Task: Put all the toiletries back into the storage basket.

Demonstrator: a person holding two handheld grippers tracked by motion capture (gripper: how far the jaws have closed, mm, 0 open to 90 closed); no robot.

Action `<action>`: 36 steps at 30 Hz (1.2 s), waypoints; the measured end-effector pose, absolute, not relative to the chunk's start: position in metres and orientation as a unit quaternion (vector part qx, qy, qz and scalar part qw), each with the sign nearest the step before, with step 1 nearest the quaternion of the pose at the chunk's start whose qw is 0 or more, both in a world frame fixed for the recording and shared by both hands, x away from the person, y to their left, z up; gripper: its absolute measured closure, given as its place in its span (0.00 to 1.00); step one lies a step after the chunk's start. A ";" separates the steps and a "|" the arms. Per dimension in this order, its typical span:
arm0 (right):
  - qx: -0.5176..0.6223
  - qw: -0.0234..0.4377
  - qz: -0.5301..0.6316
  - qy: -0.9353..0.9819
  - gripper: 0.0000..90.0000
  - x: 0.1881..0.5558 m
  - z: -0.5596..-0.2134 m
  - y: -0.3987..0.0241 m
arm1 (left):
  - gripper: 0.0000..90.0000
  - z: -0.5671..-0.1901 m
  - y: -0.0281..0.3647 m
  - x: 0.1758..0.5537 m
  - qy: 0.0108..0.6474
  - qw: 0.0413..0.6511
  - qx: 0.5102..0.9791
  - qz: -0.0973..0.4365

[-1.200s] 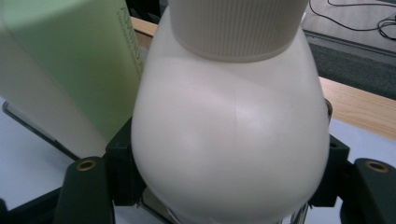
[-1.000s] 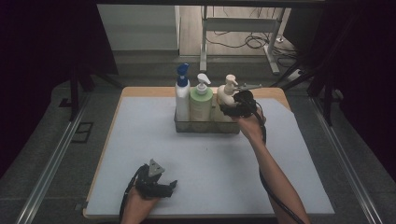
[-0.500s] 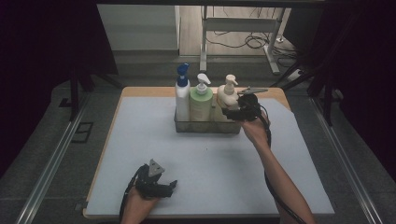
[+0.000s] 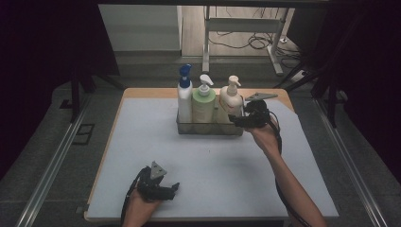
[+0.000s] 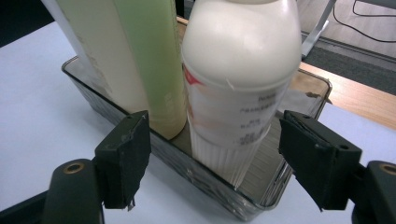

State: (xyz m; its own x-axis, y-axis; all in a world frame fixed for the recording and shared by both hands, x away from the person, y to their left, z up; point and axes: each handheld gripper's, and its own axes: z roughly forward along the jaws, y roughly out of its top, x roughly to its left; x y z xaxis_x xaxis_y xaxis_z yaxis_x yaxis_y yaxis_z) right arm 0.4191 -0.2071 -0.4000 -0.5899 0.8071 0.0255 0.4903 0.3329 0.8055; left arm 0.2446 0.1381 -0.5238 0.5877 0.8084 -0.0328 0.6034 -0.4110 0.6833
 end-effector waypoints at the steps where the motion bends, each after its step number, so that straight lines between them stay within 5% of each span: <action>1: 0.409 0.193 0.408 0.794 0.28 0.418 -0.400 -0.209 | 0.12 -0.524 0.138 0.245 0.427 0.335 0.826 0.153; 14: 0.424 0.190 0.392 0.794 0.31 0.407 -0.400 -0.230 | 0.12 -0.524 0.138 0.245 0.427 0.335 0.826 0.153; 36: 0.453 0.190 0.370 0.788 0.96 0.438 -0.423 -0.236 | 0.12 -0.524 0.138 0.245 0.427 0.335 0.826 0.153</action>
State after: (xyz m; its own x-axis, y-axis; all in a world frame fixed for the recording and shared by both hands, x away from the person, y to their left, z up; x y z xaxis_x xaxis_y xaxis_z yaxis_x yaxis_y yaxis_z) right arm 0.4382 -0.2361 -0.4234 -0.5167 0.8554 0.0364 0.5740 0.3145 0.7561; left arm 0.2446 0.1382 -0.5238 0.5878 0.8083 -0.0330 0.6030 -0.4106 0.6839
